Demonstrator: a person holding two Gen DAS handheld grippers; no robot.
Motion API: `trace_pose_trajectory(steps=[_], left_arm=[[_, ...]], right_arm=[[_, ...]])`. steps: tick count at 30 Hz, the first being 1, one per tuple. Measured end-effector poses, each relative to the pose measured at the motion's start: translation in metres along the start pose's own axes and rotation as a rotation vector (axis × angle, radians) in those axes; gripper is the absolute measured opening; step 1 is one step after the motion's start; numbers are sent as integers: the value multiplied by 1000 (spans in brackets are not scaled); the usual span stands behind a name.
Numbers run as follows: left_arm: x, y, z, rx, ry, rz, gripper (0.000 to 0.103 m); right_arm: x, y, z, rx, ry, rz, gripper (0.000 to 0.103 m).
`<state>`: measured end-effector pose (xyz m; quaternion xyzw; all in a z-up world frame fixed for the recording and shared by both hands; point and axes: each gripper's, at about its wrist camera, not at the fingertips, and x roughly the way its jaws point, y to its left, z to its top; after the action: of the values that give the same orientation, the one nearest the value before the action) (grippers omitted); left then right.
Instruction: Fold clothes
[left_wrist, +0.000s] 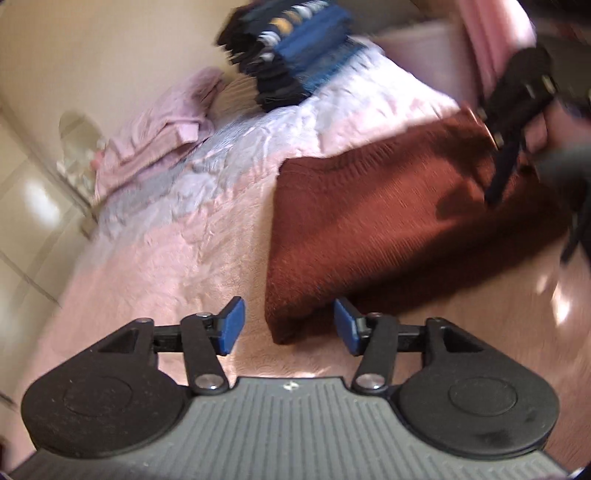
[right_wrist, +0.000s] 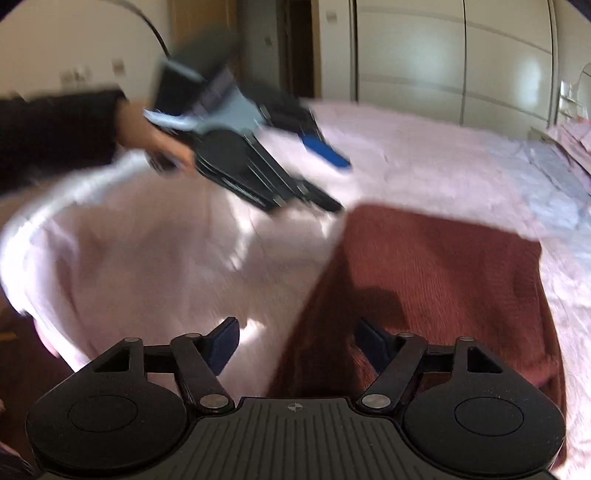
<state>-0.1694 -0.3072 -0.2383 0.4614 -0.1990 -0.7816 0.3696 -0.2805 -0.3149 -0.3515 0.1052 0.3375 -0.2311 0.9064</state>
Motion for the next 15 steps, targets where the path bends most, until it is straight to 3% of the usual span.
trace_pose_trajectory(steps=[3,5,9,12,14,15], left_arm=[[15,-36,-6,280,14,32,64],[29,-51,-11,403,20,42,64],[56,-60,-16,546,-13,105,64],[70,-57,-14,599,-26,94,65],[75,-52,-10,605,-16,70,31],[75,-50,-8,599,-13,65,31]], right_arm=[[2,10,-3,-61,36,-60,71],[4,12,2,-85,39,-97,71],[26,22,10,-152,48,-160,70],[40,28,8,-210,65,-193,68],[38,27,5,-223,68,-217,66],[35,26,2,-228,71,-235,66]])
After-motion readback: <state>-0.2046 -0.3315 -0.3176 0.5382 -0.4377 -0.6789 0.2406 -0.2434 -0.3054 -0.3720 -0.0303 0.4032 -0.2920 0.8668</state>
